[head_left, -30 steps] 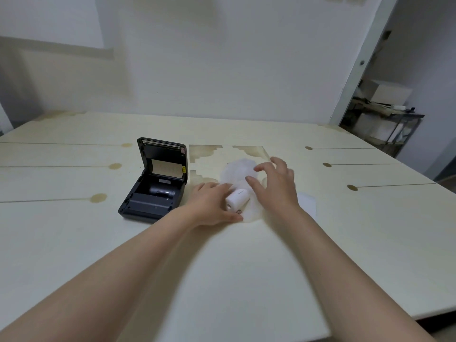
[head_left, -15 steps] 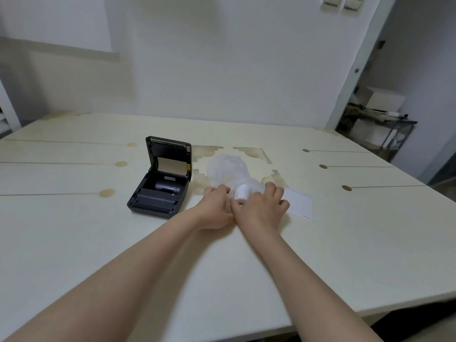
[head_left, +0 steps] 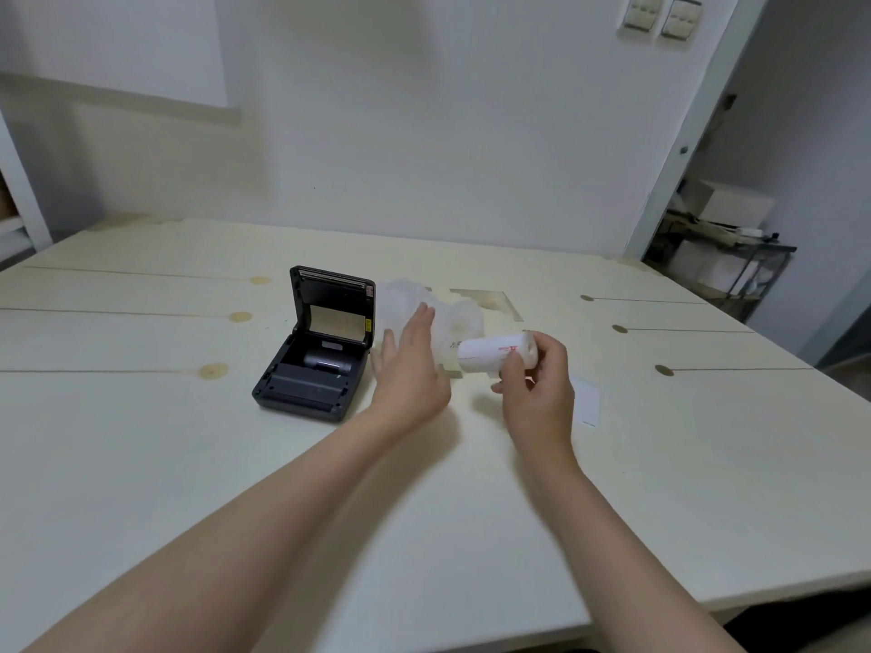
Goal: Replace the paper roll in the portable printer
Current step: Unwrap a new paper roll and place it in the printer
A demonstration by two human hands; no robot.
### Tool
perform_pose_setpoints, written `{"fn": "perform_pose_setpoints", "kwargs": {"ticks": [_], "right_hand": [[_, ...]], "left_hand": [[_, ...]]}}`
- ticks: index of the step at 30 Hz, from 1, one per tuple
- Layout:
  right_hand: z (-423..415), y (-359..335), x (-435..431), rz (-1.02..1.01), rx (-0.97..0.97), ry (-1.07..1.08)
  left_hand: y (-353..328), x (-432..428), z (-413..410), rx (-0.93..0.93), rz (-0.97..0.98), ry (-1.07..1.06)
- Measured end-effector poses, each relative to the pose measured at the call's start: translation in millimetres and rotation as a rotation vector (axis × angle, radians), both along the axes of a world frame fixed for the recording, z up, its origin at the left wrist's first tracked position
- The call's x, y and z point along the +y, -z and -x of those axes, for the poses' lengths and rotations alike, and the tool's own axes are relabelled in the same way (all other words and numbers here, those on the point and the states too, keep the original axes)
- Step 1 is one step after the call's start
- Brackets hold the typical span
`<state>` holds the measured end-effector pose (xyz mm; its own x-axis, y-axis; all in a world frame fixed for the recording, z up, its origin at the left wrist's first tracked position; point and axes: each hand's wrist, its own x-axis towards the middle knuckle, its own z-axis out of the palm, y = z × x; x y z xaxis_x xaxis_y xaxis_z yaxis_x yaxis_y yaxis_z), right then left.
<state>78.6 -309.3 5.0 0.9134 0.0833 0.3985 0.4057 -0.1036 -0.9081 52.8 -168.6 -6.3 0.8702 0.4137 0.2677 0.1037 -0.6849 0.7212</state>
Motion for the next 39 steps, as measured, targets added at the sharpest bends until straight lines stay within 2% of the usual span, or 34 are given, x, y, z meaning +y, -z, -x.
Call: {"fn": "perform_pose_setpoints", "kwargs": {"ticks": [2, 3, 6, 7, 9, 12, 15, 18, 20, 24, 29, 33, 35, 37, 38, 39], "right_hand": [[1, 0, 4, -0.156, 0.137, -0.081], [2, -1, 7, -0.212, 0.185, -0.115], [6, -1, 16, -0.335, 0.274, -0.228], [8, -1, 20, -0.369, 0.308, -0.264], [10, 2, 25, -0.395, 0.357, -0.303], [12, 7, 29, -0.317, 0.342, -0.32], [16, 12, 30, -0.161, 0.268, -0.319], [16, 18, 33, -0.016, 0.079, -0.216], [13, 22, 35, 0.014, -0.013, -0.161], [6, 25, 35, -0.025, -0.052, -0.13], [-4, 24, 36, 0.046, -0.222, -0.085], [-21, 19, 46, 0.119, -0.431, -0.049], [-30, 11, 54, 0.054, -0.284, -0.13], [-40, 2, 63, -0.173, -0.004, -0.157], [-47, -1, 64, -0.244, 0.055, -0.127], [-53, -3, 65, -0.227, 0.034, -0.09]], "left_hand": [[-3, -5, 7, -0.219, 0.106, -0.036], [-4, -6, 10, -0.264, 0.232, -0.001], [-9, -10, 19, -0.22, 0.748, 0.206], [-8, -9, 20, -0.204, 0.842, 0.244], [-6, -5, 22, -0.242, 0.924, 0.268], [-6, 5, 26, -0.308, 1.068, 0.264], [-4, 10, 31, -0.298, 1.062, 0.259], [2, 11, 32, -0.305, 0.97, 0.242], [6, 12, 32, -0.328, 0.908, 0.222], [11, 13, 31, -0.348, 0.837, 0.186], [7, 9, 22, -0.306, 0.87, 0.093], [2, 6, 16, -0.317, 0.975, -0.043], [0, 8, 10, -0.332, 0.99, -0.1], [0, 12, 6, -0.341, 0.982, -0.168], [2, 16, 4, -0.336, 0.974, -0.195], [4, 19, 4, -0.327, 0.963, -0.216]]}}
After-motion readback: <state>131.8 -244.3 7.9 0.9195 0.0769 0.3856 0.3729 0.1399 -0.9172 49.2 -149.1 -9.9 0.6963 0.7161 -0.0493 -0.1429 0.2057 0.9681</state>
